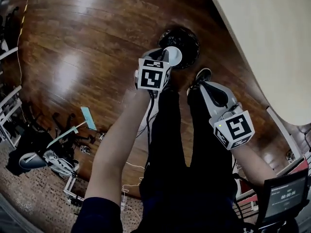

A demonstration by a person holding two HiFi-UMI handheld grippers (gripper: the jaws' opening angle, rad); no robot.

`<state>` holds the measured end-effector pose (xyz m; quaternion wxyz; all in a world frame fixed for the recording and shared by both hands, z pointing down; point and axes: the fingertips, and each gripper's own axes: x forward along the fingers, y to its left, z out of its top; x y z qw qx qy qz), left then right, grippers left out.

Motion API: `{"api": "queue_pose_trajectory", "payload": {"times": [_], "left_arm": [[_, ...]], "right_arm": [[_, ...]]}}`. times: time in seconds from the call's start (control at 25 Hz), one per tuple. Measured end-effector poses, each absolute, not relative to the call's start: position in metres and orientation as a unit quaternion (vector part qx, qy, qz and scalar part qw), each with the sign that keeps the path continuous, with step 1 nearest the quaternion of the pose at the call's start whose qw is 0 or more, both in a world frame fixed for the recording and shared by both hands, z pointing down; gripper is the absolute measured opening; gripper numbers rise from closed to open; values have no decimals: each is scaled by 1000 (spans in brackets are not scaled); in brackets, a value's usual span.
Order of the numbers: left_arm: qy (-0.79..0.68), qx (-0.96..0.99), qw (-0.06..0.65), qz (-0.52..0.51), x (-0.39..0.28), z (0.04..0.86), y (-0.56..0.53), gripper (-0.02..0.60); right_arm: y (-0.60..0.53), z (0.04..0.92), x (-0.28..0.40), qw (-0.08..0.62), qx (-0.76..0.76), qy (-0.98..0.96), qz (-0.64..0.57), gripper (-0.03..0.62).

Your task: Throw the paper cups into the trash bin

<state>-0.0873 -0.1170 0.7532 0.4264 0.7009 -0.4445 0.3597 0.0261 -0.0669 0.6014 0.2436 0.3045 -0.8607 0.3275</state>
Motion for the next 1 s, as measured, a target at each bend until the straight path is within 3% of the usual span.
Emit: {"api": "queue_pose_trajectory", "payload": {"times": [0.28,0.56,1.0], "left_arm": [[-461,680,437,365,-64,915,-119,32],[-477,667,448,356,-42,966,-135,32],[-473,641,470,380,-25,1085,-132,31]], "right_arm": [[-37,713,22,287,219,-884,297,11],[-33,689,-21,290,135,-914,251,11],[-39,709,-15,293,150,-911,250,11]]}}
